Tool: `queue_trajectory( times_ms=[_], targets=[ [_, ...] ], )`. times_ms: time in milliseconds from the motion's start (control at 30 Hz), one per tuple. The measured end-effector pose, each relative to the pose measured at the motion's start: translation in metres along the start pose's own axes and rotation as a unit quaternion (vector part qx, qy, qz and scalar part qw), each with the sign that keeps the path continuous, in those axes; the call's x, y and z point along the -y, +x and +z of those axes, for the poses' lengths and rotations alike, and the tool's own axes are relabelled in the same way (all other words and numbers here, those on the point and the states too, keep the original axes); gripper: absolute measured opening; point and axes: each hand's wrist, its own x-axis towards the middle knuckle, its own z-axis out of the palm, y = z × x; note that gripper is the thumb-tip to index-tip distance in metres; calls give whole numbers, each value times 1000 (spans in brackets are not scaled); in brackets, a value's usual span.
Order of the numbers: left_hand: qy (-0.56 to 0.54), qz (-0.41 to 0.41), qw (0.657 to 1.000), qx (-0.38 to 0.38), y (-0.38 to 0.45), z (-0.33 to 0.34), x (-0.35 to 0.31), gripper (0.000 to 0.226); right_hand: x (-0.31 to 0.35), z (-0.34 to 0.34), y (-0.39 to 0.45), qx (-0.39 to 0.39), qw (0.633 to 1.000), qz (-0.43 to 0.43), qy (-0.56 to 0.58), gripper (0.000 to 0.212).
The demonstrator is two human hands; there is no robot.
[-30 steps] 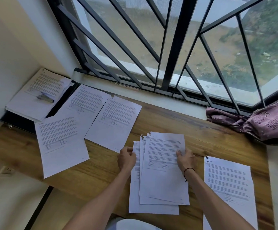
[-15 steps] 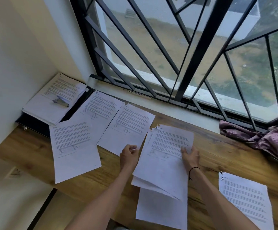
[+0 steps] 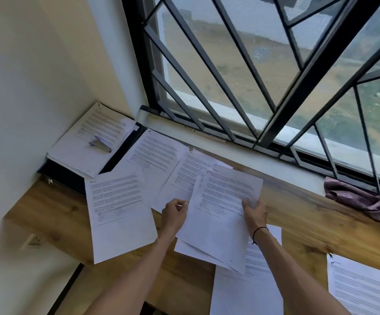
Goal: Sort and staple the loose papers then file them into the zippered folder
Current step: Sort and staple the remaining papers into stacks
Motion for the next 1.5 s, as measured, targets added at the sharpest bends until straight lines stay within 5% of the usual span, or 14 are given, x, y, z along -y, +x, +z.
queue_trajectory(
  times_ms=[933, 1167, 1367, 1500],
  targets=[
    [-90, -103, 975, -178, 52, -189, 99, 6, 65, 254, -56, 189, 980, -30, -61, 16],
    [-99, -116, 949, -275, 57, -216, 112, 39, 73, 292, -71, 199, 972, -28, -120, 22],
    [-158, -139, 945, -252, 64, -216, 99, 60, 85, 309, -87, 226, 963, -22, -147, 19],
    [-136, -129, 962, -199, 68, -199, 101, 39, 84, 311, -87, 242, 960, 26, -137, 31]
  ],
)
